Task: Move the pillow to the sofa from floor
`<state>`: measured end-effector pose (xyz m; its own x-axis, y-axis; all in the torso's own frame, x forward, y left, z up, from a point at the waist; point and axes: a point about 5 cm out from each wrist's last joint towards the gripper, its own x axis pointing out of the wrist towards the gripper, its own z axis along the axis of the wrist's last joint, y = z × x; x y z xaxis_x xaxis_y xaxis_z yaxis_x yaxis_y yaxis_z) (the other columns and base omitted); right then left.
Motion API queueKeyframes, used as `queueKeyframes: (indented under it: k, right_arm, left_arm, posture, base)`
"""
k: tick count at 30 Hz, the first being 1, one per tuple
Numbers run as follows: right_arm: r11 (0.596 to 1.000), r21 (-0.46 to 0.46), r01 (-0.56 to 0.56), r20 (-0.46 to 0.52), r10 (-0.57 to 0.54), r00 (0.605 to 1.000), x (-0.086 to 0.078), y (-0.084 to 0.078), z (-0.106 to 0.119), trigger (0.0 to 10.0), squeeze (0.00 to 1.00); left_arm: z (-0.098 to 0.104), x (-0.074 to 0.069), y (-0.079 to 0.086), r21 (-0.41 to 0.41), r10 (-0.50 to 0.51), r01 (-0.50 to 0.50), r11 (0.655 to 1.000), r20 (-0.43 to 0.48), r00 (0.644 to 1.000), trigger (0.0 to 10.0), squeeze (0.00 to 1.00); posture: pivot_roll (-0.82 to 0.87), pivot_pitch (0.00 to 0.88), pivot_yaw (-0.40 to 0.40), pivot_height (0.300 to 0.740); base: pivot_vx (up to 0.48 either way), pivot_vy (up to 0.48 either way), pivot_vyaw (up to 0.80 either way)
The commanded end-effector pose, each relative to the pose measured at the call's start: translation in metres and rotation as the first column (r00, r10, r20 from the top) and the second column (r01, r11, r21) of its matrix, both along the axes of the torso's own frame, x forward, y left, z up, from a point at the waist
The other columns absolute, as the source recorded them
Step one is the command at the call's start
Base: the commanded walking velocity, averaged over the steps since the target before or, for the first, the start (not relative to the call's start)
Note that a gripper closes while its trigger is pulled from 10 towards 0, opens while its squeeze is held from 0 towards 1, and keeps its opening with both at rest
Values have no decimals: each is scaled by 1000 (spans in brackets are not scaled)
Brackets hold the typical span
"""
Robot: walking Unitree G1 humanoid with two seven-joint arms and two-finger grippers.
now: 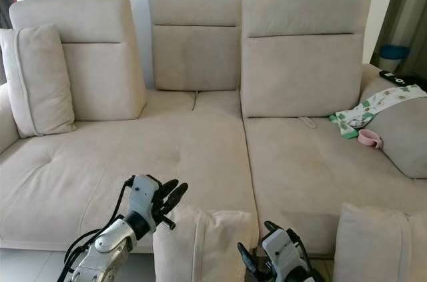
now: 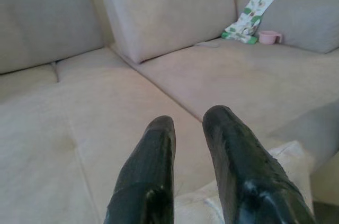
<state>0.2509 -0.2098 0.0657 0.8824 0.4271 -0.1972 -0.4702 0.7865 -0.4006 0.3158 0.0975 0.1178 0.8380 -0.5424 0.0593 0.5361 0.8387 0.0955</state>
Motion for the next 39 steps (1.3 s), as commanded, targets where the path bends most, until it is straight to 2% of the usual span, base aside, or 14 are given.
queueKeyframes:
  k: [1,2,3,4,6,8,10,13,19,22,23,25,28,39]
  right_arm:
    - [1000,-19,-17,-9,17,1000,-1,2,-3,10000,1000]
    - [998,-64,-10,0,10,1000,2,-4,-1,10000,1000]
    - [993,-117,8,15,-6,1000,6,-13,3,10000,0]
    - [993,-117,8,15,-6,1000,6,-13,3,10000,0]
    - [976,-216,31,31,-25,999,15,-26,6,10000,0]
    - [969,-248,16,25,-10,1000,19,-27,6,10000,0]
    - [969,-248,16,25,-10,1000,19,-27,6,10000,0]
    - [965,-257,-42,1,43,999,32,-22,7,10000,0]
    - [965,-208,-160,-61,150,987,54,-12,14,10000,0]
    - [963,-198,-182,-70,171,983,57,-10,15,10000,0]
    - [955,-209,-209,-83,195,977,65,-6,17,10000,0]
    - [955,-209,-209,-83,195,977,65,-6,17,10000,0]
    - [960,-201,-197,-102,180,978,76,-6,22,10000,0]
    - [975,-176,-133,-140,109,984,89,-9,27,10000,0]
  left_arm:
    - [-3,0,0,33,0,0,999,-5,1000,10000,0]
    - [-1,0,0,38,4,-4,999,3,1000,10000,0]
    - [1,0,-2,42,6,-6,999,14,1000,10000,0]
    - [1,0,-2,42,6,-6,999,14,1000,10000,0]
    - [6,-2,-8,66,2,-5,998,42,999,10000,0]
    - [7,-2,-10,80,0,-4,997,51,999,10000,0]
    - [7,-2,-10,80,0,-4,997,51,999,10000,0]
    - [5,-1,-11,133,11,-19,991,62,998,10000,0]
    - [5,1,2,184,57,-68,980,66,996,10000,0]
    - [5,0,5,190,64,-76,979,68,996,10000,0]
    - [5,-4,12,205,82,-94,974,69,994,10000,0]
    - [5,-4,12,205,82,-94,974,69,994,10000,0]
    - [5,-10,20,230,99,-113,967,73,992,10000,0]
    - [11,-15,25,267,109,-132,955,102,989,10000,0]
  posture:
    - [41,0,67,553]
    - [43,0,66,553]
    - [45,0,63,553]
    - [45,0,63,553]
    - [48,0,65,553]
    - [49,0,67,553]
    - [49,0,67,553]
    - [59,0,73,553]
    - [120,9,75,553]
    - [127,12,75,553]
    - [165,25,78,553]
    - [165,25,78,553]
    - [201,33,76,553]
    - [261,39,73,553]
  base:
    - [0,0,0]
    - [0,0,0]
    - [0,0,0]
    - [0,0,0]
    - [0,0,0]
    - [0,0,0]
    - [0,0,0]
    - [0,0,0]
    - [0,0,0]
    - [0,0,0]
    - [0,0,0]
    - [0,0,0]
    - [0,0,0]
    - [0,0,0]
